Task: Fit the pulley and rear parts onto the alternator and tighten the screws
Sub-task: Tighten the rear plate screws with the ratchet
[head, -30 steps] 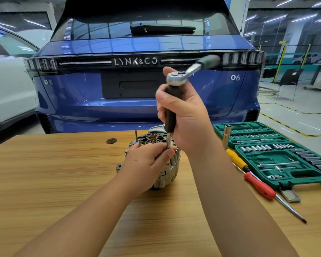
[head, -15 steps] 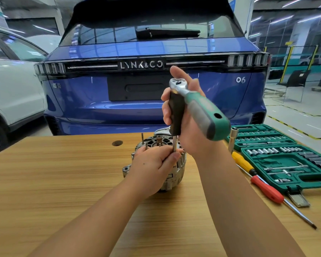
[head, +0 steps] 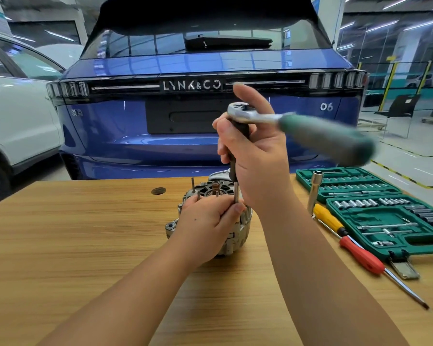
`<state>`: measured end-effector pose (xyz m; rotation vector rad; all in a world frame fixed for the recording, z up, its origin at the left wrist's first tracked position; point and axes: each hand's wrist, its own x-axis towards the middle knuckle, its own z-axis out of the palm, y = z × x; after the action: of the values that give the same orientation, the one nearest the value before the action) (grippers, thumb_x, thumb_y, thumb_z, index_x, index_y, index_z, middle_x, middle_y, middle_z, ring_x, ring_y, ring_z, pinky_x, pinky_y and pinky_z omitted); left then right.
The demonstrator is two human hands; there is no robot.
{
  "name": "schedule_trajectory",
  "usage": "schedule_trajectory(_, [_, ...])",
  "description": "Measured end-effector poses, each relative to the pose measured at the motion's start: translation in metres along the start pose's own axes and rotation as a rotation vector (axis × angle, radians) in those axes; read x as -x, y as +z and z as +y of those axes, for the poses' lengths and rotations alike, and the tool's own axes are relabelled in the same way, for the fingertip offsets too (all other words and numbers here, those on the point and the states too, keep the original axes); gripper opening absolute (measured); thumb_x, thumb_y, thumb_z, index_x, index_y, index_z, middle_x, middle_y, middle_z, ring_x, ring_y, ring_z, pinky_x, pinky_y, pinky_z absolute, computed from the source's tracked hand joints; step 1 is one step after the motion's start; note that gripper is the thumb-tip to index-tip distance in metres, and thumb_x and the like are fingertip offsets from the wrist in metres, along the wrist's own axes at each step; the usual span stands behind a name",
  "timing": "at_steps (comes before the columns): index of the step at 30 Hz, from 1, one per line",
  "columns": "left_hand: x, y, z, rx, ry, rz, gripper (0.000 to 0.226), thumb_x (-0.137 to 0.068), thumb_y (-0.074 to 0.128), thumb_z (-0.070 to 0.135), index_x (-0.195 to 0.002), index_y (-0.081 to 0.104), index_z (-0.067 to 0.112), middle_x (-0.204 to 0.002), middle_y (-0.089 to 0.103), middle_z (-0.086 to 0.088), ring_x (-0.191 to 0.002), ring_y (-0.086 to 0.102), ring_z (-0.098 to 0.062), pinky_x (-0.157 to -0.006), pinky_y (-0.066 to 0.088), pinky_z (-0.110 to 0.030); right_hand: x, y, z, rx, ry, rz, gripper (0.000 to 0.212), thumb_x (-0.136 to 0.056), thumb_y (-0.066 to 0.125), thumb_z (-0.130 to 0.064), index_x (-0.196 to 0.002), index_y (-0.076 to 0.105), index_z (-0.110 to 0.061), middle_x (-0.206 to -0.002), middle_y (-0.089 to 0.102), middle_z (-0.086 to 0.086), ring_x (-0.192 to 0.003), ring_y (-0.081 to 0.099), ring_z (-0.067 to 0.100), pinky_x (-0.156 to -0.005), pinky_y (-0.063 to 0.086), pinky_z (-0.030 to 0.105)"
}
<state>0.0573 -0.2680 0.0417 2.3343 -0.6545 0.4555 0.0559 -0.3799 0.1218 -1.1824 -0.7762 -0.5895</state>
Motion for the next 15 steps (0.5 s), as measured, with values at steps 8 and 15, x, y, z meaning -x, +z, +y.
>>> schedule_trajectory(8, [0.001,-0.003,0.002,0.062,0.012,-0.027,0.034,-0.105,0.040,0.042,-0.076,0.051,0.055,-0.075,0.058,0.032,-0.075,0.052,0.007,-0.106,0.032,-0.049,-0.002,-0.007,-0.006,-0.301,0.174,-0.074,0.041,-0.091,0.038,-0.020,-0.125,0.061,-0.024,-0.093,0.044,0.019,-0.069,0.045,0.023,-0.059,0.041,0.031])
schedule_trajectory(15, [0.002,0.001,-0.002,-0.019,0.041,-0.003,0.030,-0.106,0.035,0.043,-0.098,0.064,0.039,-0.077,0.060,0.018,-0.086,0.054,0.004,-0.109,0.014,-0.030,-0.003,0.000,-0.006,0.024,0.139,0.249,0.022,-0.091,0.070,-0.028,-0.105,0.061,-0.014,-0.064,0.052,-0.007,-0.054,0.043,0.010,-0.051,0.039,0.024])
